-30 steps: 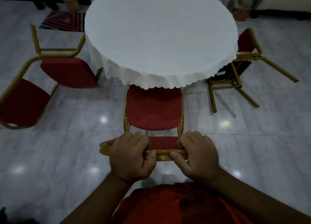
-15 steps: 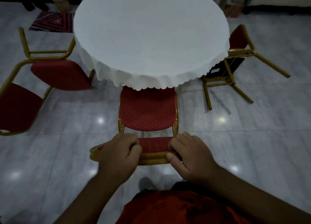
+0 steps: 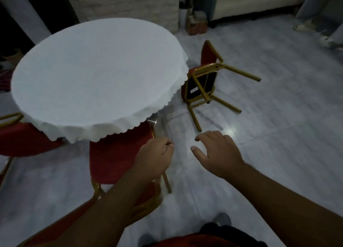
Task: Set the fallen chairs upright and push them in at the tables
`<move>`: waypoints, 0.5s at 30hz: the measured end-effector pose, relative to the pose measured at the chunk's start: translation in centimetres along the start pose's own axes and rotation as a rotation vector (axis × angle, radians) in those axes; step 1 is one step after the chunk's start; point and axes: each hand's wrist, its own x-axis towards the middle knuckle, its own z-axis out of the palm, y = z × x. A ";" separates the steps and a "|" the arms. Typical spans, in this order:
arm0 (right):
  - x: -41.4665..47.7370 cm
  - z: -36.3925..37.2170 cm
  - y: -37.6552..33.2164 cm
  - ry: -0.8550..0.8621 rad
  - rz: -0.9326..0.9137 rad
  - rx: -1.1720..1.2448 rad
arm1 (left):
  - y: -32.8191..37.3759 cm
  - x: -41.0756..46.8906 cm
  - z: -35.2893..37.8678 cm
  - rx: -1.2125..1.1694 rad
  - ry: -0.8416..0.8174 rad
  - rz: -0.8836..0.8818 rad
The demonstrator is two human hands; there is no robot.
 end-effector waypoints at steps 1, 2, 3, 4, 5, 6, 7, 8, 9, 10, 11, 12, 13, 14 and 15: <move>0.5 -0.8 2.5 -0.008 0.036 -0.007 | 1.6 1.8 1.3 0.033 -0.016 0.008; 1.1 -1.6 5.1 -0.019 0.064 -0.021 | 3.2 3.6 2.7 0.064 -0.029 0.010; 1.6 -2.6 8.1 -0.030 0.088 -0.041 | 5.1 5.5 4.1 0.085 -0.043 0.014; 2.1 -3.5 10.8 -0.051 0.109 -0.067 | 6.6 7.4 5.3 0.088 -0.066 0.018; 2.6 -4.2 13.1 -0.077 0.129 -0.090 | 8.1 8.9 6.1 0.090 -0.091 0.013; 3.0 -5.2 15.6 -0.097 0.160 -0.102 | 9.5 10.9 7.2 0.095 -0.113 0.005; 3.4 -6.2 18.1 -0.115 0.197 -0.106 | 11.4 12.7 7.9 0.110 -0.133 -0.020; 3.8 -7.3 20.1 -0.132 0.230 -0.109 | 13.0 14.5 8.6 0.117 -0.150 -0.045; 4.3 -8.2 22.1 -0.148 0.251 -0.117 | 14.7 16.1 9.1 0.130 -0.161 -0.043; 4.8 -9.2 24.0 -0.163 0.257 -0.135 | 16.5 17.7 9.7 0.145 -0.161 -0.032; 5.5 -10.1 25.8 -0.176 0.252 -0.156 | 18.2 19.1 10.1 0.148 -0.153 -0.034; 6.3 -10.9 27.5 -0.184 0.248 -0.175 | 19.6 20.5 10.6 0.142 -0.142 -0.034; 7.2 -11.7 29.1 -0.187 0.252 -0.186 | 20.9 22.0 11.1 0.140 -0.142 -0.036; 8.3 -12.3 30.6 -0.193 0.265 -0.190 | 22.2 23.6 11.3 0.143 -0.152 -0.046; 9.5 -12.8 31.9 -0.197 0.282 -0.187 | 23.4 25.2 11.4 0.144 -0.158 -0.056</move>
